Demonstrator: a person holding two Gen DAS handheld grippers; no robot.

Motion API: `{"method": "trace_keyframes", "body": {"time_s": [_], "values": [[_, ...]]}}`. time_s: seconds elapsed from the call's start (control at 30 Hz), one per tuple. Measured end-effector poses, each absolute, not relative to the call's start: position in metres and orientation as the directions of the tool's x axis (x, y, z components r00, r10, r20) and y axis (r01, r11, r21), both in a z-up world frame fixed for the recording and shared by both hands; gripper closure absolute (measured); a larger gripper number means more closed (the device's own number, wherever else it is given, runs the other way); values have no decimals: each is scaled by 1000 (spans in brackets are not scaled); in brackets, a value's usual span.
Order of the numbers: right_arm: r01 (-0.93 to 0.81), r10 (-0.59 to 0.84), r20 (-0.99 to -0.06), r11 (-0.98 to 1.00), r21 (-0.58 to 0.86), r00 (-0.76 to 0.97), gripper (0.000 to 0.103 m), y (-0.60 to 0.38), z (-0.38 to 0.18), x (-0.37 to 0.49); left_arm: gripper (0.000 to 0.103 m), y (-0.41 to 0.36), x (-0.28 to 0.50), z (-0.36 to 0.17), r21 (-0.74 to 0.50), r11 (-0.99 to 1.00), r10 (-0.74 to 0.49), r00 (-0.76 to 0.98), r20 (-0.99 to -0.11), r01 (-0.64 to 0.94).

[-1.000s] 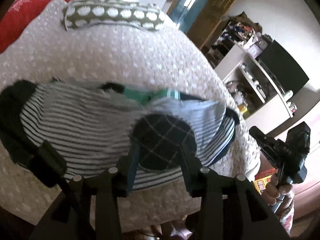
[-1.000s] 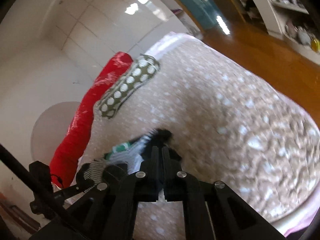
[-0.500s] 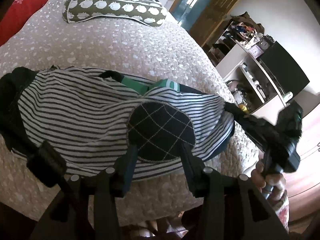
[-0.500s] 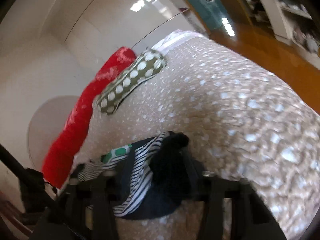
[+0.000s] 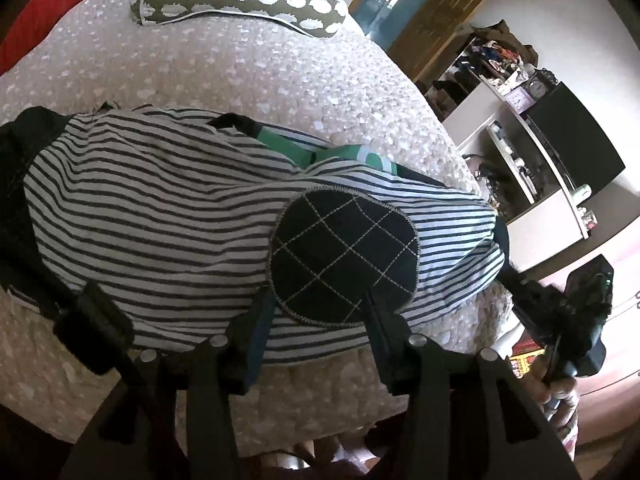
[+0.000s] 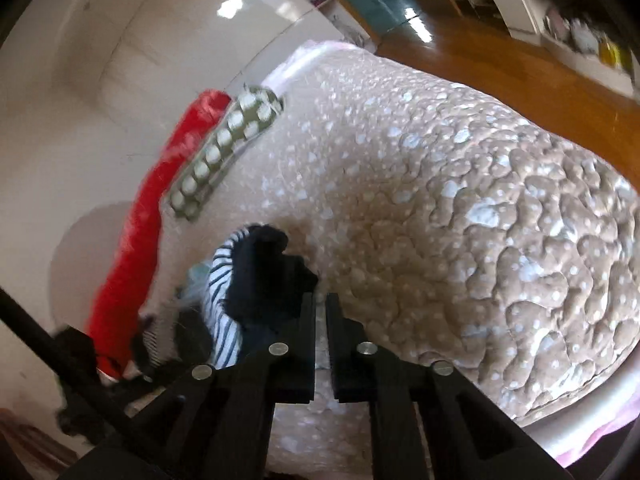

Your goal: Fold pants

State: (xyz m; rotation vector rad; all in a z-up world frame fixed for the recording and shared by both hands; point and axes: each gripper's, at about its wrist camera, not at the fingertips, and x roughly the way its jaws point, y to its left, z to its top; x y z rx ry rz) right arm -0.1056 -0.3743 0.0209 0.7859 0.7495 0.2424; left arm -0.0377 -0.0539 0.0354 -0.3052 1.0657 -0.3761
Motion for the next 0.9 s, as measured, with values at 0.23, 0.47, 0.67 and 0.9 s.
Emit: {"method": "trace_keyframes", "body": {"time_s": [0.23, 0.47, 0.67, 0.9], "values": [[13, 521, -496, 680, 733, 695, 20, -345, 21, -76, 59, -48, -41, 46, -434, 889, -448, 464, -764, 143], [-5, 581, -515, 667, 745, 630, 84, -326, 16, -27, 59, -25, -42, 59, -419, 904, -398, 524, -753, 85], [27, 457, -542, 747, 665, 705, 85, -358, 36, -22, 57, -5, -33, 68, -417, 908, -357, 572, -738, 29], [140, 384, -605, 755, 640, 697, 60, -390, 10, -32, 46, 21, -3, 52, -359, 927, -228, 597, -769, -108]]}}
